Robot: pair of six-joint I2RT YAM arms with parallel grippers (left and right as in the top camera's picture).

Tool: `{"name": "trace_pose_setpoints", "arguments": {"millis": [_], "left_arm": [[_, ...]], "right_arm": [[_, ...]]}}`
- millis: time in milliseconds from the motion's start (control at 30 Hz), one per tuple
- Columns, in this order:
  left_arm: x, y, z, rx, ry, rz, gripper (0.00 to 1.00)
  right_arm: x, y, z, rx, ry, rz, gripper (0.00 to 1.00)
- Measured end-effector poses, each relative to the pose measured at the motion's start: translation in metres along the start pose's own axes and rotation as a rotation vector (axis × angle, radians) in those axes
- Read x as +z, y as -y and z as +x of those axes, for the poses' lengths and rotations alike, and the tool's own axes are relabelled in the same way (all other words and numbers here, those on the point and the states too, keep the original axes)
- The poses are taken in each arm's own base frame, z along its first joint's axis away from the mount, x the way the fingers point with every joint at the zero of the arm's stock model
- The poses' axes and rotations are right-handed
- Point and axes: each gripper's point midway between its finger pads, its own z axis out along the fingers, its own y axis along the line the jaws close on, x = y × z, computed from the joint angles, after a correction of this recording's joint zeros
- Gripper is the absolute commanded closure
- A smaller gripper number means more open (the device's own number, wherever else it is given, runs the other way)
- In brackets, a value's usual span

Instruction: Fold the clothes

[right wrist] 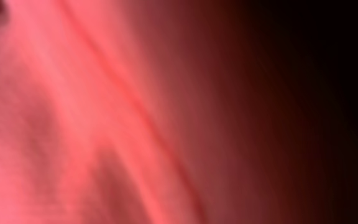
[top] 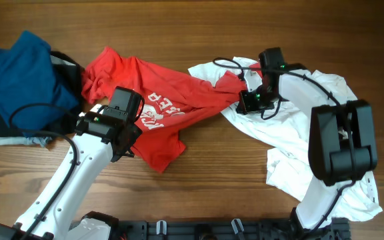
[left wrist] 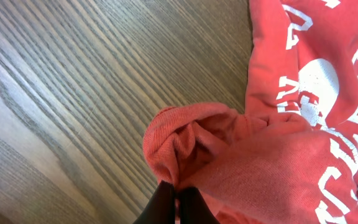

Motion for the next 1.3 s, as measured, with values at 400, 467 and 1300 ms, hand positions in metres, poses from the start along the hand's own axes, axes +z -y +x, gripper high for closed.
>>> {"name": "trace_pose_setpoints", "arguments": {"millis": [400,467,1300], "left_arm": [[0.000,0.000,0.000,0.000,0.000,0.000,0.96],[0.000,0.000,0.000,0.000,0.000,0.000,0.96],[0.000,-0.002,0.001,0.002,-0.003,-0.006,0.96]], "right_arm": [[-0.047,0.133,-0.025,0.300,0.233,0.455,0.87],[-0.072,0.188,-0.007,0.455,0.261,0.521,0.85],[-0.177,0.197,-0.002,0.652,0.306,0.225,0.41]]}}
